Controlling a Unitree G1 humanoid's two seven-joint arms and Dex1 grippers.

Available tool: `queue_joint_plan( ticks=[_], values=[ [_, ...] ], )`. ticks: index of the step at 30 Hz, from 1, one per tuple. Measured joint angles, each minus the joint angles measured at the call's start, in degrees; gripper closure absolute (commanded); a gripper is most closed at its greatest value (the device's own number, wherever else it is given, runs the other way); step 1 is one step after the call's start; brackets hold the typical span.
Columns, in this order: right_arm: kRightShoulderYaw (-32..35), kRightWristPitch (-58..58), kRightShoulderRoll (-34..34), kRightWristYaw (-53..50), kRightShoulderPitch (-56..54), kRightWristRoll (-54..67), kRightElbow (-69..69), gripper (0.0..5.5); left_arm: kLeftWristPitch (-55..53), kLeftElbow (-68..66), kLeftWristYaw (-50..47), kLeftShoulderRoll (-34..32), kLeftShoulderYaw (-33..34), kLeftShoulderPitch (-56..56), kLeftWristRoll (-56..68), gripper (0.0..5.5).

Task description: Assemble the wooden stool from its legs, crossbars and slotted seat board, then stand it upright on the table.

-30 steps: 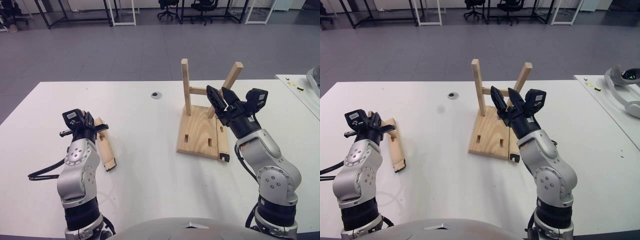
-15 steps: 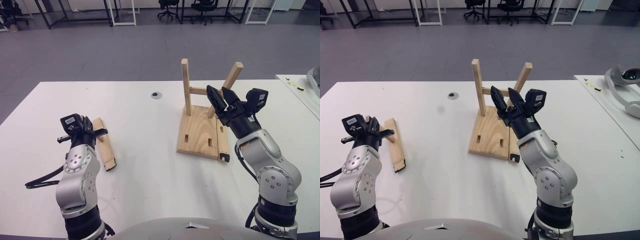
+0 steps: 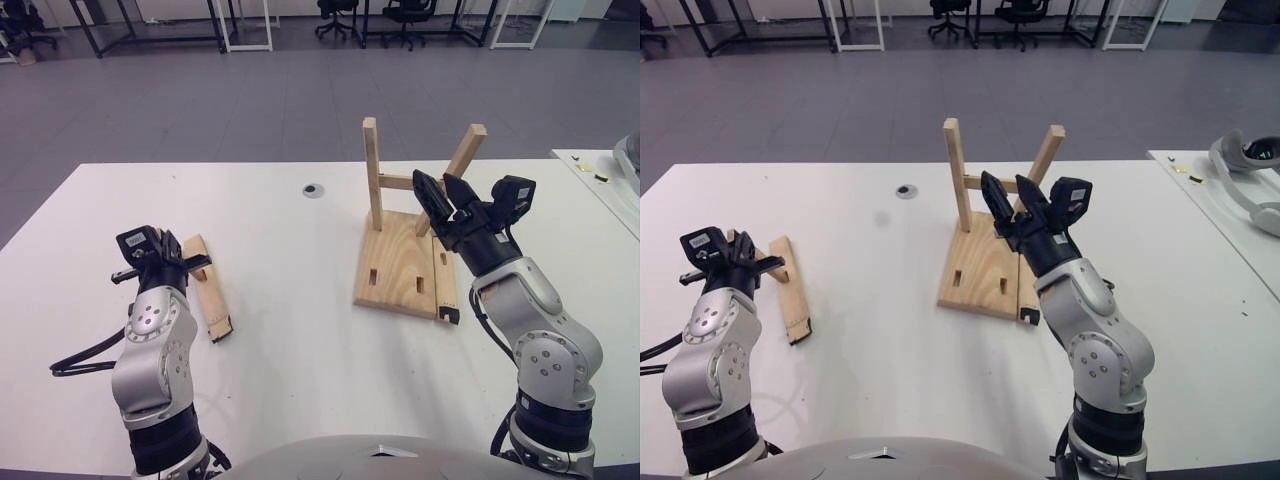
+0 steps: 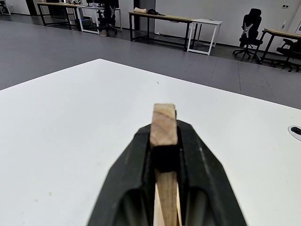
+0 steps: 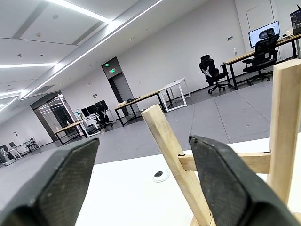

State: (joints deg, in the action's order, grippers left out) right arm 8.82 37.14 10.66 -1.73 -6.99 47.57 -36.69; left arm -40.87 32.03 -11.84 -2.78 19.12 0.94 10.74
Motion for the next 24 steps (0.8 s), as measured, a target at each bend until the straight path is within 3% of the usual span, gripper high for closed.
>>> queue_joint_plan(
  ticks=[24],
  values=[
    [-0.1, 0.0, -0.1, -0.1, -1.2, -0.1, 0.1, 1.94, -2.6, 3.8, -0.1, 2.4, -2.3, -1.6, -0.4, 5.09]
  ],
)
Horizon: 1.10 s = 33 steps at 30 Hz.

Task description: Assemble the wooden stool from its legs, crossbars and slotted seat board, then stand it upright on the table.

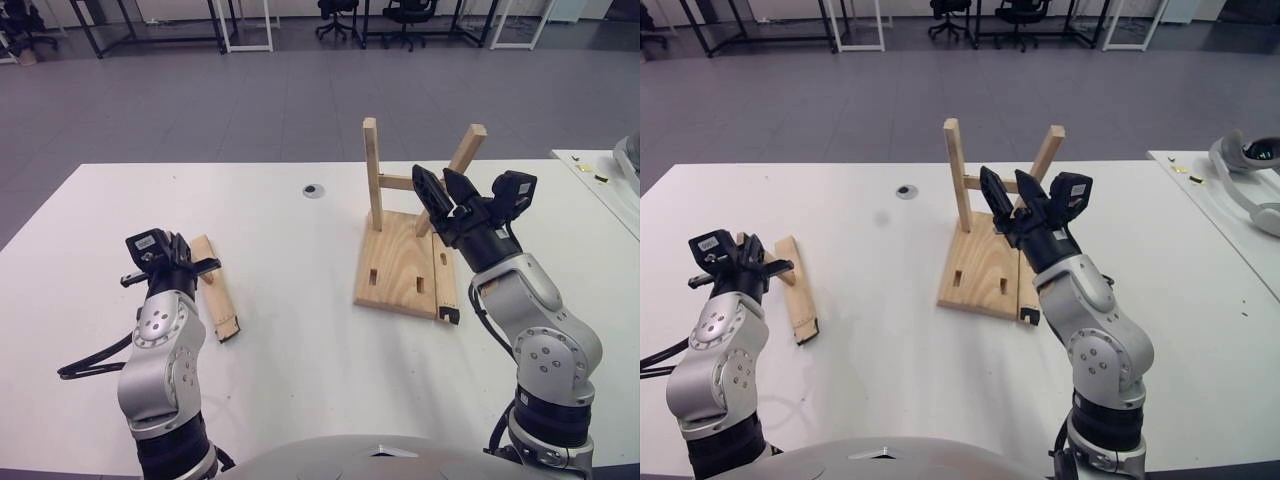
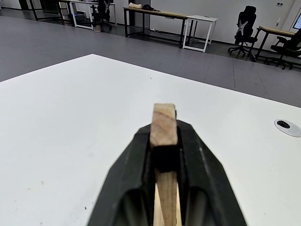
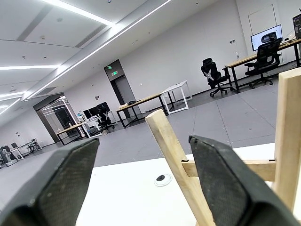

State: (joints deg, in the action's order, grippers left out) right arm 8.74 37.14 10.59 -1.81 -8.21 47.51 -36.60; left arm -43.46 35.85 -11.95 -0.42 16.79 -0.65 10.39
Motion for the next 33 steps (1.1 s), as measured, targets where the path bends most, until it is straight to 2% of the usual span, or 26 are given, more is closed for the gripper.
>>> queue_joint_plan(
  ticks=[7, 14, 21, 33],
  values=[
    [-0.1, 0.0, -0.1, 0.0, 0.0, -0.1, 0.0, 1.94, 1.8, -5.1, 0.2, -1.4, 0.4, 3.5, -0.4, 5.09],
    [-0.5, -0.2, -0.6, 0.0, 0.0, -0.4, 0.1, 1.94, 2.2, -4.3, 0.2, -0.5, -0.2, 1.8, -0.4, 5.09],
    [-1.6, -0.3, -2.4, -1.3, 1.6, -0.7, -0.7, 1.94, -0.5, -5.3, 1.9, -4.2, -1.7, 2.2, -1.6, 5.09],
    [-2.2, -0.3, -3.0, -1.9, 2.2, -0.7, -1.6, 1.94, -2.5, -1.2, 0.0, 0.1, 1.1, -1.3, -1.9, 5.09]
  ],
)
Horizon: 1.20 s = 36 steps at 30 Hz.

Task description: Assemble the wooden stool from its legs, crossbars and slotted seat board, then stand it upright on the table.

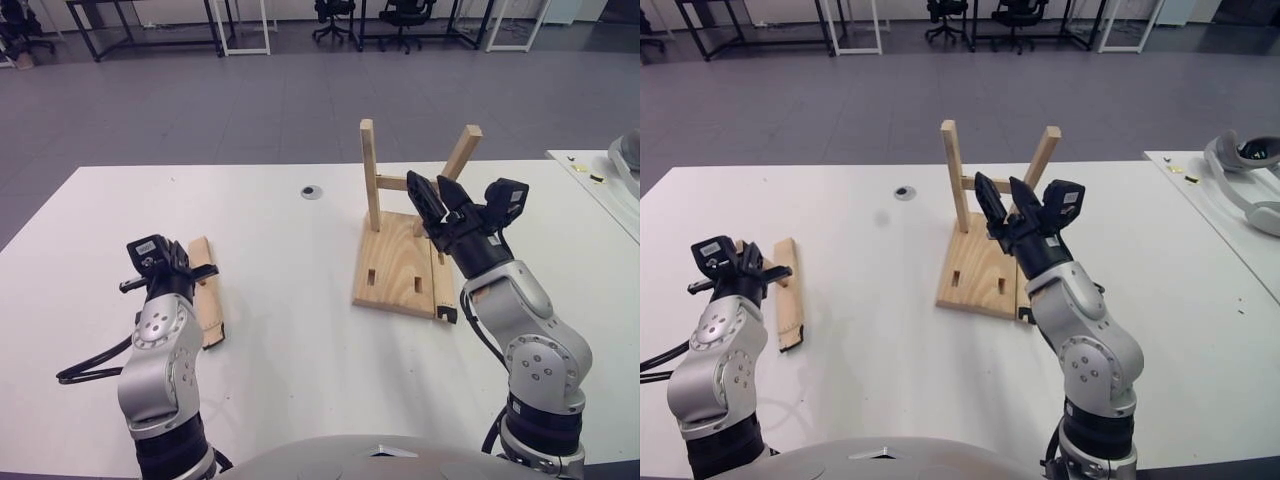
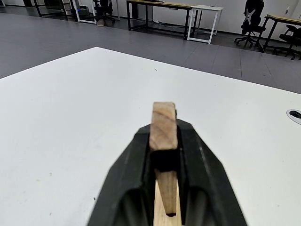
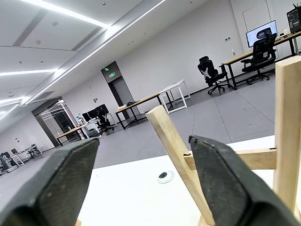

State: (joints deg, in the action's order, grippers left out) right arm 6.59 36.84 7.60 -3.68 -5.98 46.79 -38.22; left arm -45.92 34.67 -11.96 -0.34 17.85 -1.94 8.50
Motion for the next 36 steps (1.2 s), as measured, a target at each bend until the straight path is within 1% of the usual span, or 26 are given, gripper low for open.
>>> queue_joint_plan(
  ticks=[2, 8, 14, 27, 28, 29, 31, 36],
  values=[
    [-0.4, 0.0, -0.4, -0.4, 0.2, 0.0, -0.5, 1.94, -0.9, 0.0, 0.7, -0.9, 0.0, 0.1, 0.2, 5.09],
    [-3.5, -0.7, -2.8, -0.6, 2.1, -1.7, -1.0, 1.94, -4.6, -2.9, 5.6, -6.7, -0.7, 2.8, 0.8, 5.09],
    [-3.6, -1.2, -3.3, -0.7, 2.5, -1.9, -1.2, 1.94, -4.5, -0.7, 6.5, -6.4, -1.3, 0.3, 0.9, 5.09],
    [-3.2, -1.3, -3.8, -1.1, 2.5, -1.9, -1.2, 1.94, -4.4, -1.0, 7.4, -6.0, -0.5, 0.6, 2.2, 5.09],
    [-3.2, -1.3, -4.0, -1.1, 2.5, -1.9, -1.2, 1.94, -4.4, -1.3, 7.6, -6.1, -0.5, 0.8, 2.2, 4.73],
    [-3.3, -1.3, -4.1, -1.2, 2.5, -1.9, -1.2, 1.94, -4.4, -1.5, 7.6, -6.1, -0.5, 1.0, 2.2, 4.57],
    [-3.3, -1.3, -4.4, -1.7, 2.6, -1.9, -1.3, 1.94, -7.6, -9.3, 8.9, -4.2, -1.2, -2.7, 2.8, 4.21],
    [-3.4, -1.6, -4.9, -2.0, 2.5, -1.9, -1.2, 1.94, -7.4, -10.2, 9.4, -4.2, -1.3, -1.3, 4.3, 3.28]
  ],
)
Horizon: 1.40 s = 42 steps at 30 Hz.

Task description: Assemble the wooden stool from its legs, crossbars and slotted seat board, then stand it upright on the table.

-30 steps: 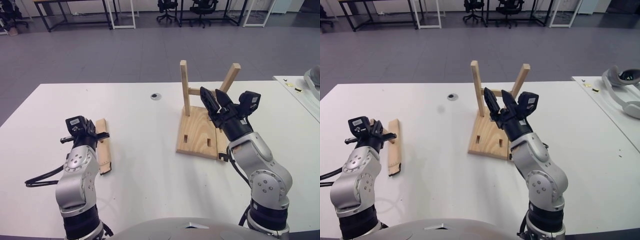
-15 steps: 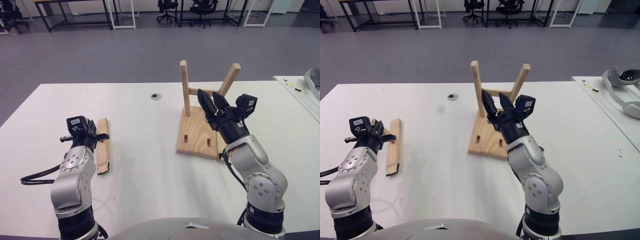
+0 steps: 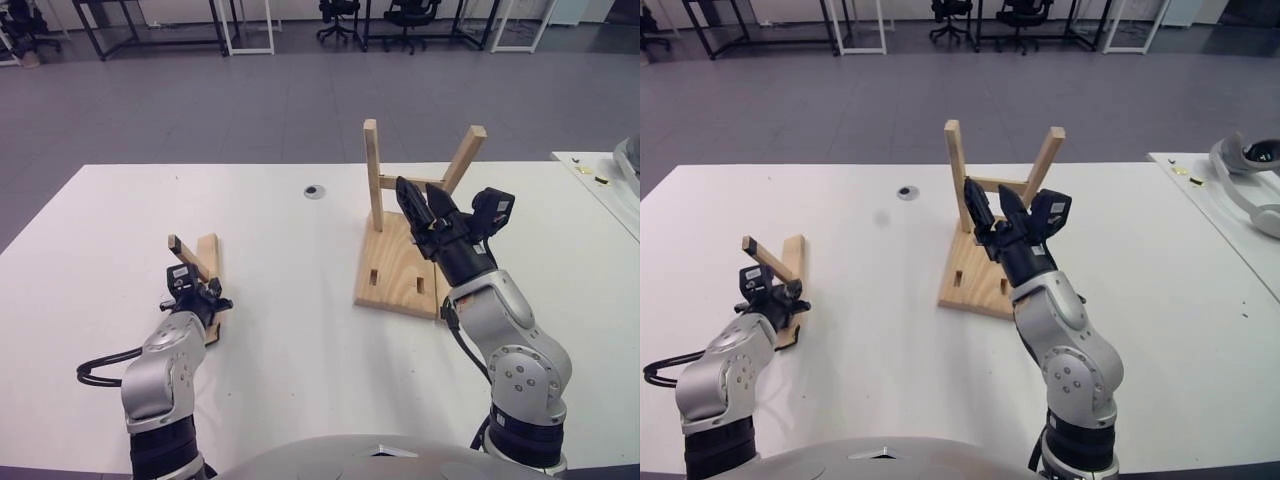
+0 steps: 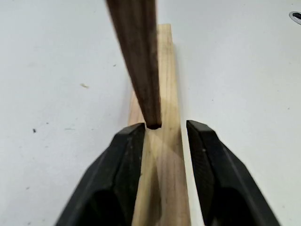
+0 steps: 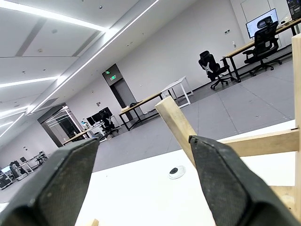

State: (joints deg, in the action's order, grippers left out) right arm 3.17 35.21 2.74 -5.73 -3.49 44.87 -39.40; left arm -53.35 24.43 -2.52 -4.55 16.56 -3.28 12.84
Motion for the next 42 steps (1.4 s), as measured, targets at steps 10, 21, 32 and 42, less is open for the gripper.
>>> queue_joint_plan(
  ticks=[10, 21, 32, 42],
  values=[
    [-0.9, -0.3, -1.0, -0.7, 1.2, -0.2, -1.1, 1.94, -2.5, 3.4, -0.6, -2.2, -1.7, -2.9, -2.0, 1.53],
    [-2.0, -0.7, -1.6, -0.9, 1.9, -1.6, -1.8, 1.94, -8.3, 5.7, 0.5, -3.3, -1.4, -5.5, -1.9, 1.93],
    [-1.2, -0.2, -2.2, -2.3, 1.9, 0.7, -1.7, 1.94, 1.6, -0.1, 15.4, -16.8, -4.4, -10.9, -1.4, 3.43],
    [-0.3, -0.3, -1.5, -2.2, 0.5, 0.8, 0.1, 1.94, 17.2, -18.7, 31.9, -25.2, -8.4, -0.8, 1.1, 3.47]
  ],
)
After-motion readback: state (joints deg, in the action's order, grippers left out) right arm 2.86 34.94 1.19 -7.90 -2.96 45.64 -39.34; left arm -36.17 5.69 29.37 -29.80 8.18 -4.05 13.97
